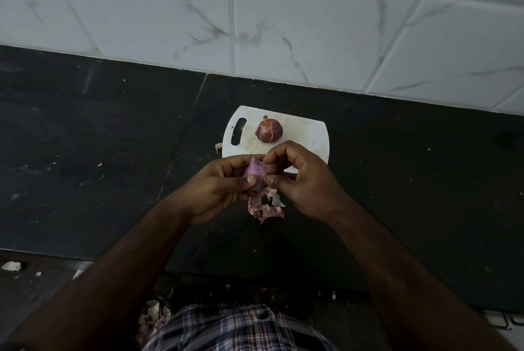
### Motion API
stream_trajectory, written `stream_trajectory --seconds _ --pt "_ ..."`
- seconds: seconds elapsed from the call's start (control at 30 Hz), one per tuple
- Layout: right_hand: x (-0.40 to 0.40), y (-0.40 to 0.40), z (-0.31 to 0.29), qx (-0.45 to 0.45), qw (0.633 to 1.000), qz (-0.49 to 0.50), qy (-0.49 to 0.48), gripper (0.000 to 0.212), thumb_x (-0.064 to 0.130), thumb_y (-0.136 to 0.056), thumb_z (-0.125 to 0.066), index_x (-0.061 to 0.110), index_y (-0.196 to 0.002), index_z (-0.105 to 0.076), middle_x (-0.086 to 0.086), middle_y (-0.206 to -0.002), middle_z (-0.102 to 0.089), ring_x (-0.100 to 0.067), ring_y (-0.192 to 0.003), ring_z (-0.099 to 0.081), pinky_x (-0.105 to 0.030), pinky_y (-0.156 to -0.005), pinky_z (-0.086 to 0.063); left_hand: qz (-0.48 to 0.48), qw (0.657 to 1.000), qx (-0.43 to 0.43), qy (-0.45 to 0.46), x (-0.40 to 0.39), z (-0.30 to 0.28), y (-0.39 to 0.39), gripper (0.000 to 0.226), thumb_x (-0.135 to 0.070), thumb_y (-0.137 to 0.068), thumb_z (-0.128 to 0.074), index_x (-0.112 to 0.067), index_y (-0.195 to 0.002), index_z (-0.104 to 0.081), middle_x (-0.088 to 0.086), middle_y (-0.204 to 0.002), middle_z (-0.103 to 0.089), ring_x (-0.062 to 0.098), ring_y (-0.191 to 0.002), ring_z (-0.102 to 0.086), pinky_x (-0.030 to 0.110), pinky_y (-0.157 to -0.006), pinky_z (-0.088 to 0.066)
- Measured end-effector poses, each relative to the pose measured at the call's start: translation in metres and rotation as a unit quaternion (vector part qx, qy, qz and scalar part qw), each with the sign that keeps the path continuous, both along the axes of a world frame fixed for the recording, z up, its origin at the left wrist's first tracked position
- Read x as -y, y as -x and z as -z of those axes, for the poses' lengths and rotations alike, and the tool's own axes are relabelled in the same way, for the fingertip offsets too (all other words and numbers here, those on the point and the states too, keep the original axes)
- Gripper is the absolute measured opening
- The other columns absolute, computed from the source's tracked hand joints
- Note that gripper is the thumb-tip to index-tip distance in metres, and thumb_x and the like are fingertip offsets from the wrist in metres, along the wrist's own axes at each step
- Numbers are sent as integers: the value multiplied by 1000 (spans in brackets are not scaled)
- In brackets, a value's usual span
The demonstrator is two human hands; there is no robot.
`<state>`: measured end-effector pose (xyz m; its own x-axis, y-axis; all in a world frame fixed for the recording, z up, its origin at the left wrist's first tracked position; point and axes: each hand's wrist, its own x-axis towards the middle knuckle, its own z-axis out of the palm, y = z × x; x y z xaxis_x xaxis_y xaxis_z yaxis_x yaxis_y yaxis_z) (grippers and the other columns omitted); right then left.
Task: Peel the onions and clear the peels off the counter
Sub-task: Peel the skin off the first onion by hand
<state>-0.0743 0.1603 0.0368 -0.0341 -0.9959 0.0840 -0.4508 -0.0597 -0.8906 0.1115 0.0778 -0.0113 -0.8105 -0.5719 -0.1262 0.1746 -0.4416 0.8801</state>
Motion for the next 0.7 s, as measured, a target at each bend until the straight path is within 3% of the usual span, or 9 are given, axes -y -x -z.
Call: stream_trajectory --seconds 0.23,0.47,0.6,0.7 --pt "2 5 -1 32 999 20 15 29 6 -81 -78 23 -99 -64 10 -96 -68 -7 -91 -63 -19 -72 -52 -1 1000 7 4 1 -3 -1 41 -1 -89 -56 -2 -130 -57 7 -108 -72 13 -89 -69 23 -71 -55" --pt "3 3 3 11 998 43 34 25 2 -80 -77 20 -94 -67 9 -87 -70 -9 -90 -67 -31 -79 -58 -2 1000 15 9 3 3 -1 40 -4 -89 -60 -8 -129 -64 11 -116 -70 18 -100 -67 27 -78 -56" --pt "1 4 4 1 999 28 27 27 0 -83 -73 22 -95 -66 14 -87 -67 -4 -89 -65 -18 -75 -52 -9 1000 13 2 2 2 1 39 -3 -90 -58 -6 -129 -61 9 -112 -72 15 -96 -69 25 -75 -56" --pt "-3 7 6 11 1000 -4 -3 30 -1 -84 -72 26 -95 -66 13 -86 -69 -5 -89 -67 -18 -78 -53 -20 1000 11 -16 2 0 0 44 -5 -90 -56 -3 -134 -56 7 -110 -73 12 -88 -70 24 -72 -56"
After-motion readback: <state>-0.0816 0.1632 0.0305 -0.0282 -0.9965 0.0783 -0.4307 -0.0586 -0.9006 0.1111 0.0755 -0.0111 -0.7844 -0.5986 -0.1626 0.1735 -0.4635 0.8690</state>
